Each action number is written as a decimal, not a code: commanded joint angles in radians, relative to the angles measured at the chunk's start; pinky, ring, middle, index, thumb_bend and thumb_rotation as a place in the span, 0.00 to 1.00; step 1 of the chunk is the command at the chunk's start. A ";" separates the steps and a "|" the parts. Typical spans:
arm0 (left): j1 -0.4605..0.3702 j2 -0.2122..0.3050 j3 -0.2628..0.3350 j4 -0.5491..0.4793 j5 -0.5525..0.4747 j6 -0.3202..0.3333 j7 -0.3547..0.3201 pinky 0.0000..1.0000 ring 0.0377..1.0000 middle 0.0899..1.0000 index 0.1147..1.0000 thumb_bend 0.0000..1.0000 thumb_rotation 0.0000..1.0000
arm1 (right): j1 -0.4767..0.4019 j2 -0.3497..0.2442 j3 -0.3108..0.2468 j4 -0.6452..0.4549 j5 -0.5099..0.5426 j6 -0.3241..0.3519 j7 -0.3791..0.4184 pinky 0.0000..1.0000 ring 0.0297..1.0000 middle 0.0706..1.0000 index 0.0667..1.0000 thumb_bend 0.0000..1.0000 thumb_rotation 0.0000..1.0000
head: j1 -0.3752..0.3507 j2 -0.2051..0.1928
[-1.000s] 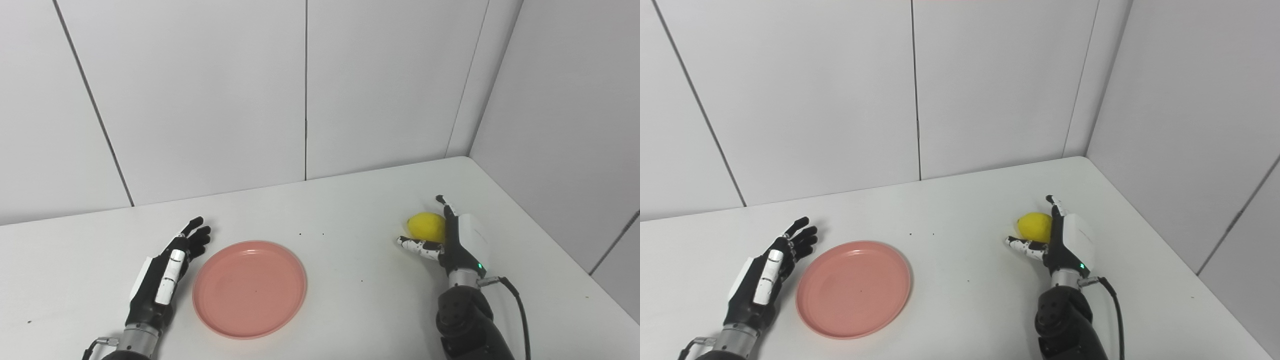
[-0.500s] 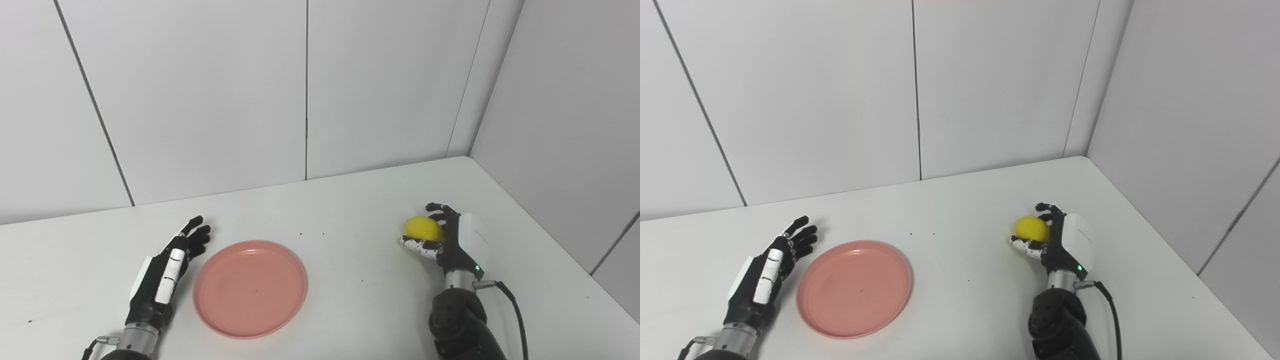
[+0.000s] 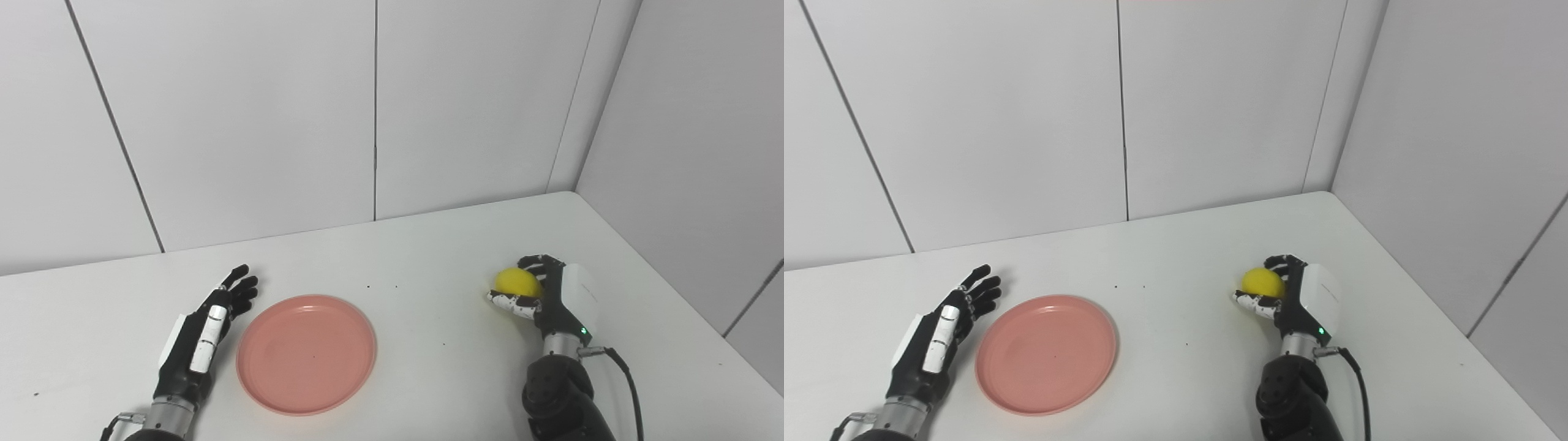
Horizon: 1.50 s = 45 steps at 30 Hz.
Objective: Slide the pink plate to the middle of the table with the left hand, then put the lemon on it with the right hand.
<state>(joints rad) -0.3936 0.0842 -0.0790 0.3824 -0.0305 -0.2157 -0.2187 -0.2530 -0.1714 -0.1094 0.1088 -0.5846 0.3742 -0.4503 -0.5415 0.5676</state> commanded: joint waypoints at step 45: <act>0.053 -0.153 -0.039 -0.152 0.118 0.115 0.152 0.98 0.94 0.91 0.90 0.62 1.00 | -0.103 0.116 0.353 -0.168 0.019 -0.325 0.180 0.17 0.43 0.44 0.49 0.53 0.00 | 0.508 -0.007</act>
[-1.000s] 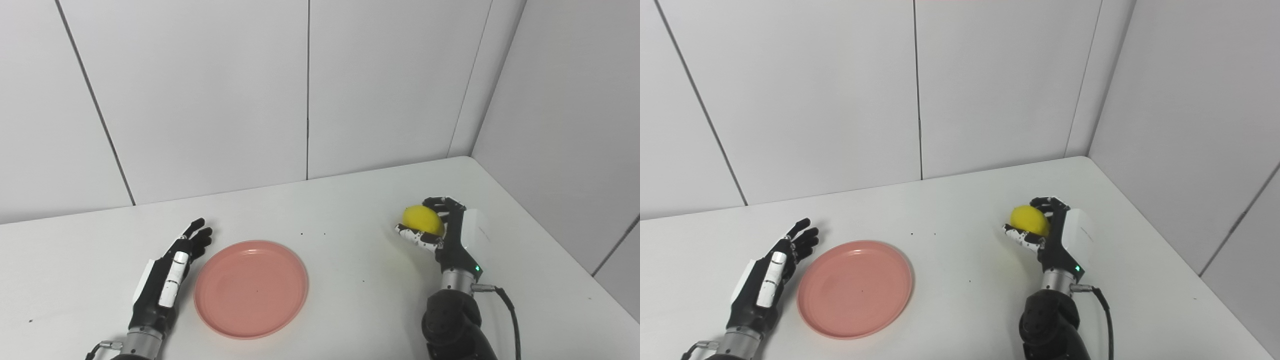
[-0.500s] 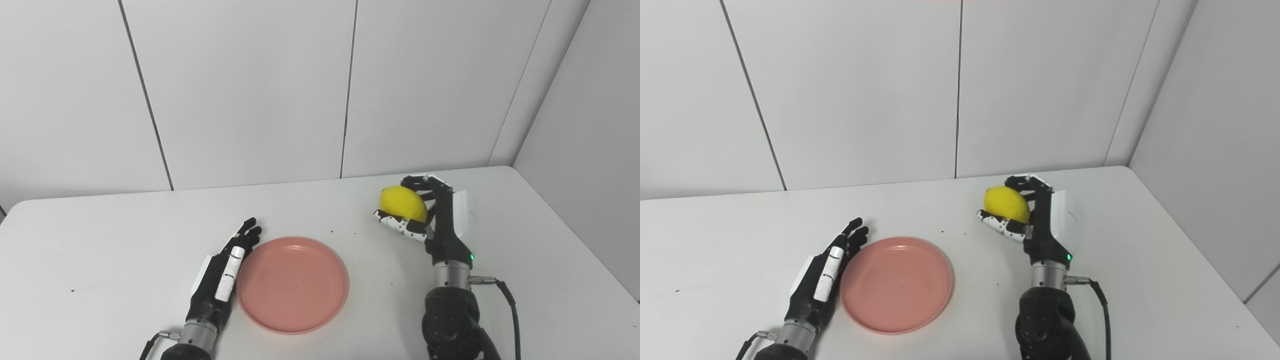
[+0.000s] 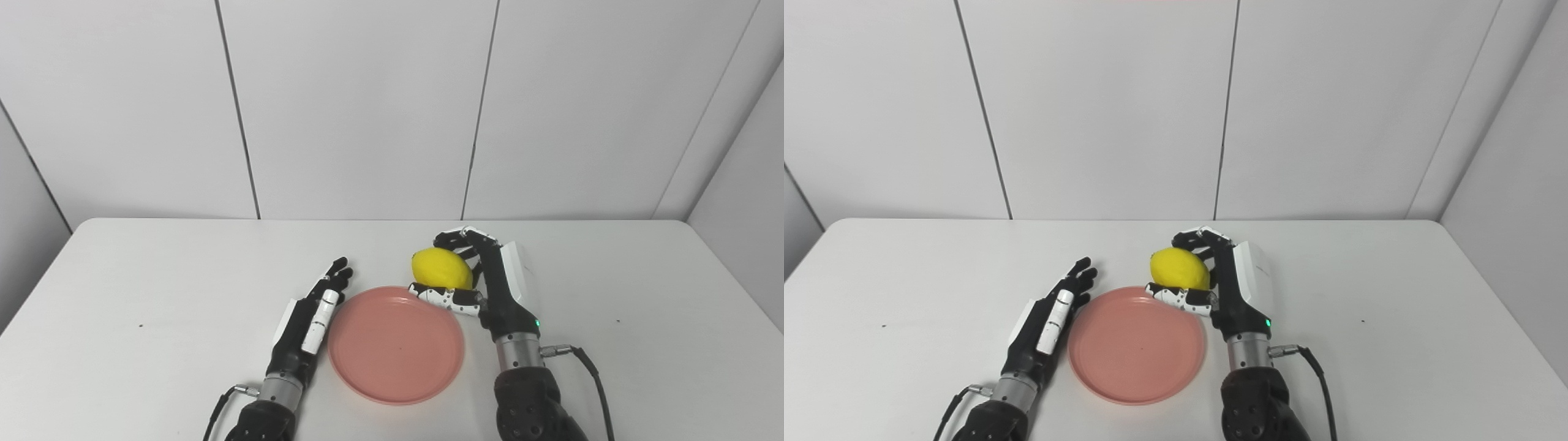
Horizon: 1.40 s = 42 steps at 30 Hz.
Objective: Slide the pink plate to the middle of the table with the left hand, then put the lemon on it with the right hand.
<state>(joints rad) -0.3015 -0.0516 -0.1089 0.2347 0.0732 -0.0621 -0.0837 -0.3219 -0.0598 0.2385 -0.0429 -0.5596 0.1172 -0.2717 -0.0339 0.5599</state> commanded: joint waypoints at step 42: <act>-0.048 -0.023 0.022 0.009 0.004 -0.054 0.068 0.92 0.93 0.92 0.91 0.58 1.00 | -0.019 0.022 0.130 0.259 -0.144 -0.258 -0.078 0.62 0.64 0.62 0.46 0.51 0.10 | -0.016 0.003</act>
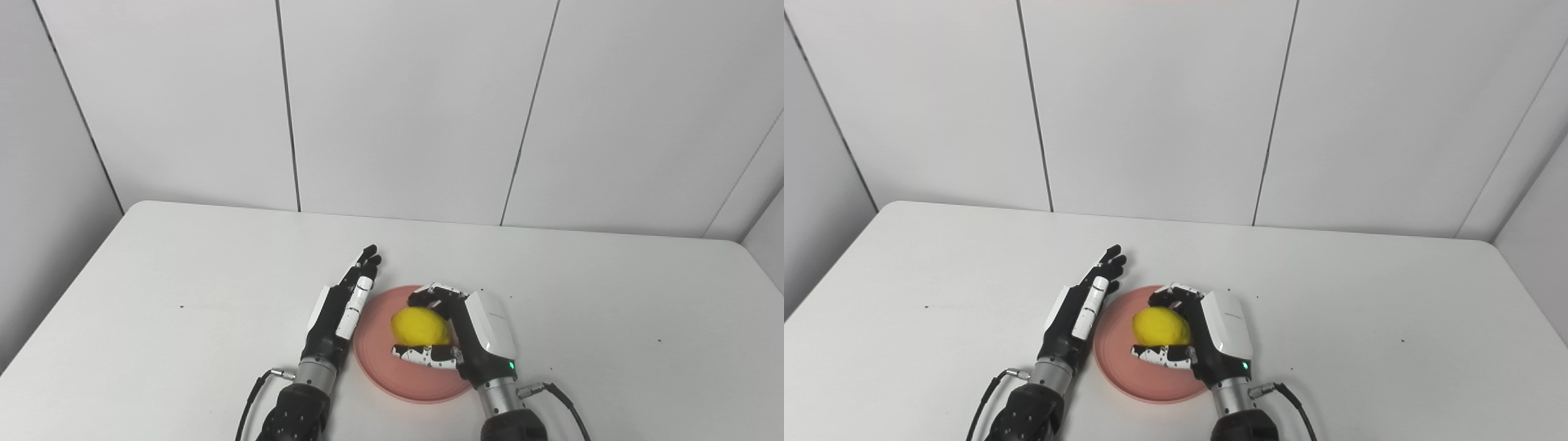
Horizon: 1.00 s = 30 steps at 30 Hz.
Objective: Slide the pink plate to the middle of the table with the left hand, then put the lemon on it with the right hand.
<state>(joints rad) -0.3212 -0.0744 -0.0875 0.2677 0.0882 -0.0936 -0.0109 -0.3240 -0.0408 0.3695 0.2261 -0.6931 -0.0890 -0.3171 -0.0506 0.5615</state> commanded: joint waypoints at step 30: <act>-0.026 0.037 0.024 -0.023 -0.066 -0.011 -0.024 1.00 0.96 0.94 0.93 0.62 1.00 | 0.053 0.022 -0.185 -0.221 0.200 -0.098 -0.002 0.87 0.92 0.94 0.96 0.66 0.90 | -0.070 -0.003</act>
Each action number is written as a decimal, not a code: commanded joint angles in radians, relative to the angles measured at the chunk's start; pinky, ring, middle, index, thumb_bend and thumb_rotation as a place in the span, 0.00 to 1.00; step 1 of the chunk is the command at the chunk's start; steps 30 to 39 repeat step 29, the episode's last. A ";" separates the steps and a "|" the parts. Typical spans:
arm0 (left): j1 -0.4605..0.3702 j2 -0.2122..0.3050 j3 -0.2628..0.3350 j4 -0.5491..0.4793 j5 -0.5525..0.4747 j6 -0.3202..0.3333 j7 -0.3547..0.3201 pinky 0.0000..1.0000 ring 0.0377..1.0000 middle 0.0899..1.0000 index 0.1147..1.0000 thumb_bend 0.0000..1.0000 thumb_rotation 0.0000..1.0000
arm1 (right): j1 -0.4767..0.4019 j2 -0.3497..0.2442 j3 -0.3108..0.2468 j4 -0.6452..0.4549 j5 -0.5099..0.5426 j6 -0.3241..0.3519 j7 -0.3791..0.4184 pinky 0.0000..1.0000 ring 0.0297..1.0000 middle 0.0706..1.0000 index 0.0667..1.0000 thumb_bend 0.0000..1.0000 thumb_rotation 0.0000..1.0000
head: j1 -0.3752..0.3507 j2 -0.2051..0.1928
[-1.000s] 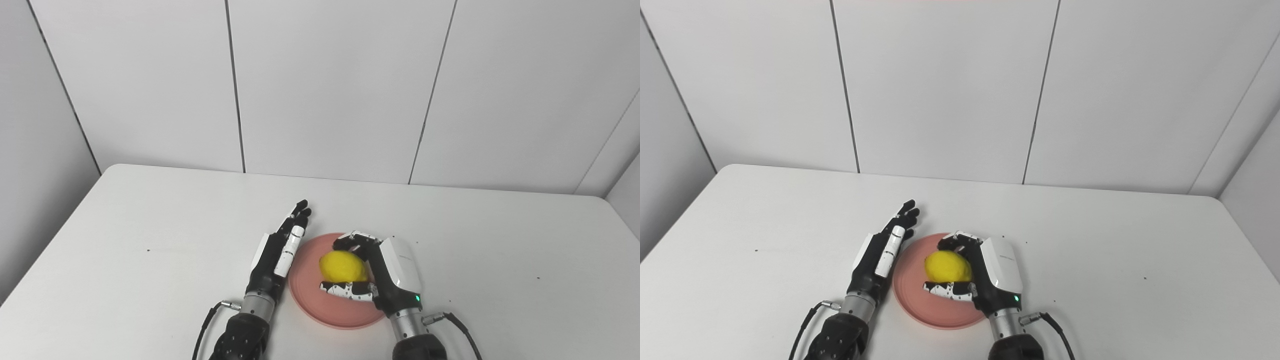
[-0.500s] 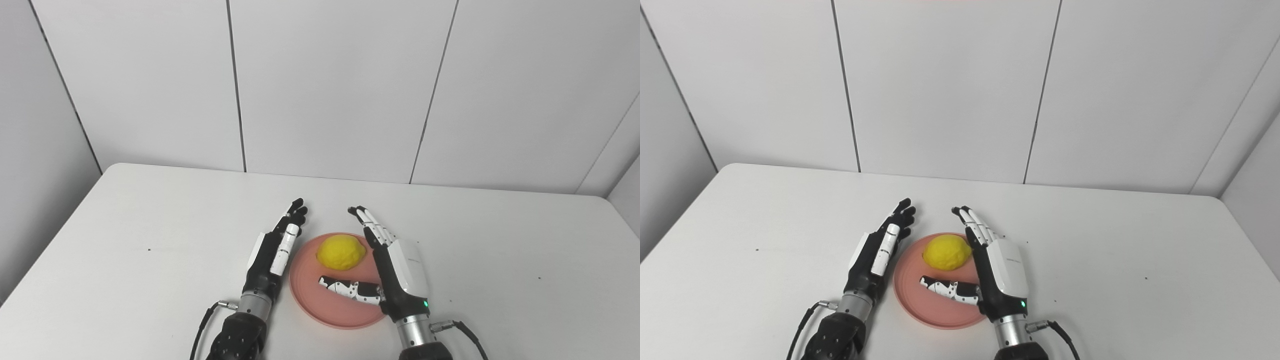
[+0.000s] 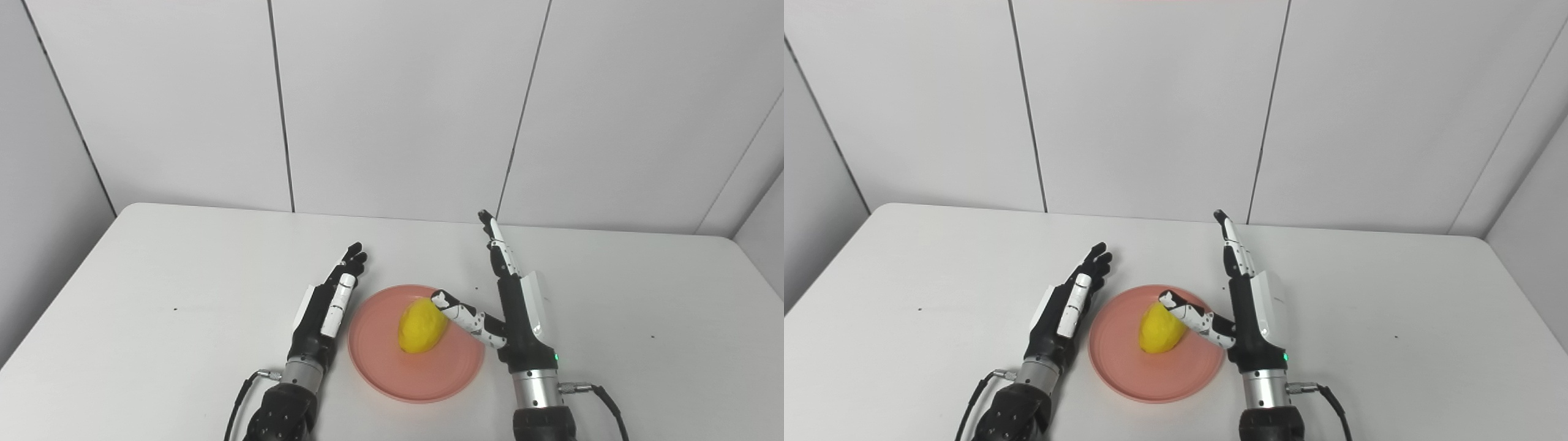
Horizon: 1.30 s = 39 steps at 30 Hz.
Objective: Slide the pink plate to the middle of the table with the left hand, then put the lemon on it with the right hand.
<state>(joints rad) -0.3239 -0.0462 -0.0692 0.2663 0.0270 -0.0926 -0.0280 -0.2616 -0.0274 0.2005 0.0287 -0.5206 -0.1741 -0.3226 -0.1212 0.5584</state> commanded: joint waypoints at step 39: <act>0.028 0.024 0.062 -0.002 -0.124 -0.078 -0.036 1.00 1.00 1.00 1.00 0.63 1.00 | 0.027 0.050 -0.138 0.114 0.380 -0.007 0.168 0.98 0.96 0.96 0.95 0.71 1.00 | -0.045 0.030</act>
